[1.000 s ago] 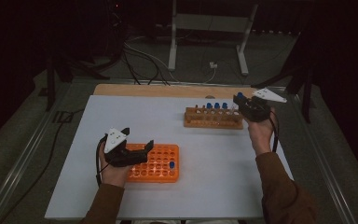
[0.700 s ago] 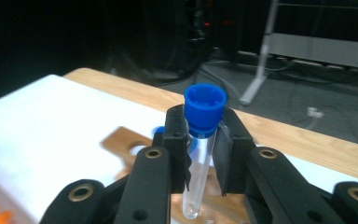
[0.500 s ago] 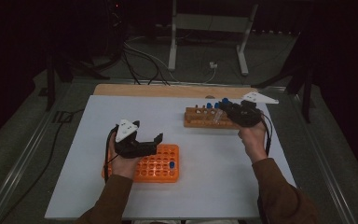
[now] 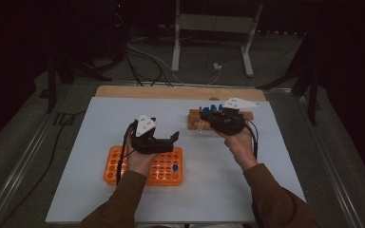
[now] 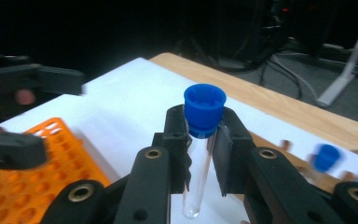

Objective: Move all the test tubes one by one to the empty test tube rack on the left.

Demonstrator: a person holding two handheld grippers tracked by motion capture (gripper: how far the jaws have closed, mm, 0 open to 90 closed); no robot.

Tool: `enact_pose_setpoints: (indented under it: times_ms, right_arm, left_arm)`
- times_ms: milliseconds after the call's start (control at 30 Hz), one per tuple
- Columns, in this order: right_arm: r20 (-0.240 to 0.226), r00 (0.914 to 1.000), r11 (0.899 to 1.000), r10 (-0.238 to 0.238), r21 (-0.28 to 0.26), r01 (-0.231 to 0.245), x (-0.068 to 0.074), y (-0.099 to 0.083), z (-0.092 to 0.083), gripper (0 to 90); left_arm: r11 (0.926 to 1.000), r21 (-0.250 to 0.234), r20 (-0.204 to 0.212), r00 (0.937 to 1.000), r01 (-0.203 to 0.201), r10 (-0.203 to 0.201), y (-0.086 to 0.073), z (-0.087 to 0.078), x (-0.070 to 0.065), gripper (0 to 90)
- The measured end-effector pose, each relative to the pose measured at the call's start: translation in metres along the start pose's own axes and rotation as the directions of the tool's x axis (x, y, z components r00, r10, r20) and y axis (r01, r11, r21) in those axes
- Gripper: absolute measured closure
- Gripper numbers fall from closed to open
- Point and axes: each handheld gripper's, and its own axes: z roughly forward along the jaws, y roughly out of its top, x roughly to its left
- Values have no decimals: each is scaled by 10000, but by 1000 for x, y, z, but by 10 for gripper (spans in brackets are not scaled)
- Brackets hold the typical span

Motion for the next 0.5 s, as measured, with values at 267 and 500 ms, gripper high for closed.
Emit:
enact_pose_setpoints:
  times_ms: [267,500]
  right_arm:
    - [-740,9968,9994,-309,127,319,30,5,17,773]
    - [-1182,9920,9988,-446,159,468,47,7,26,772]
  left_arm:
    - [9975,198,852,9942,-683,664,5,11,-15,164]
    - [9987,48,1100,9926,-516,508,5,13,-16,382]
